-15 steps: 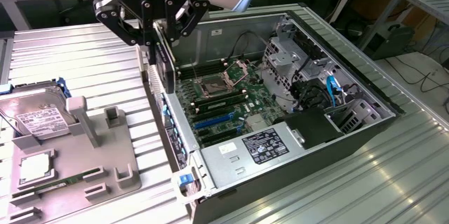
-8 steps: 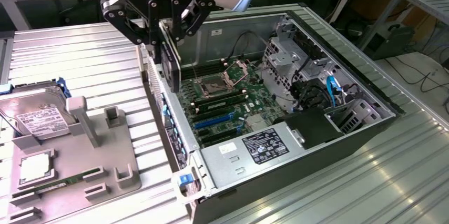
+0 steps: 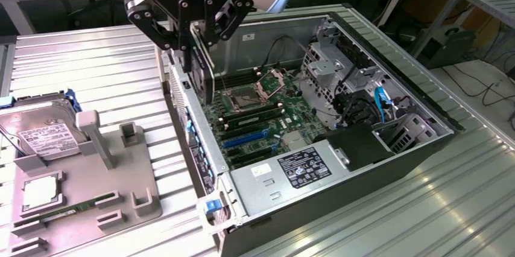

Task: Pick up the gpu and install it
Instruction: 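Pick up the gpu and move the gpu toward the slot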

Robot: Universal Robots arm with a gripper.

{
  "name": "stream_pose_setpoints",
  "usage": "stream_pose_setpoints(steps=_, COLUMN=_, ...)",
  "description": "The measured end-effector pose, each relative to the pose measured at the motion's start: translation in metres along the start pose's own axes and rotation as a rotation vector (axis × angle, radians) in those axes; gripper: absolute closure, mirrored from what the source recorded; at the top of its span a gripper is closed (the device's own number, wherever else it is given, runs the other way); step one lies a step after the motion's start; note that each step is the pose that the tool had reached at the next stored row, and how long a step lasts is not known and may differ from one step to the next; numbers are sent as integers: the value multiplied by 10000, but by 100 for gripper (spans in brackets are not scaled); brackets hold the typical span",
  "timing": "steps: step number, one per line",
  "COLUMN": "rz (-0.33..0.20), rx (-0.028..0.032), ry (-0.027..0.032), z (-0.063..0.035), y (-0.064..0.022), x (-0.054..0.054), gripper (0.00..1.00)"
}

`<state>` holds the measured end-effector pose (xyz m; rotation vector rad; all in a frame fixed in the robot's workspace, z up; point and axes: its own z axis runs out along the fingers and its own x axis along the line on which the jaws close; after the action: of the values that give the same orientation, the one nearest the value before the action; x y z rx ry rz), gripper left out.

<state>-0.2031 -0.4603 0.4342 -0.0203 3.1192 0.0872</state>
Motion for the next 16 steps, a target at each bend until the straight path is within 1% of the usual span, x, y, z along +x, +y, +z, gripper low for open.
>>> stream_pose_setpoints(steps=6, rz=0, rx=0, ry=-1, z=1, y=-1, x=-52, gripper=72)
stream_pose_setpoints(steps=16, rz=-1, rx=0, ry=0, z=3, y=-2, x=-179, gripper=72)
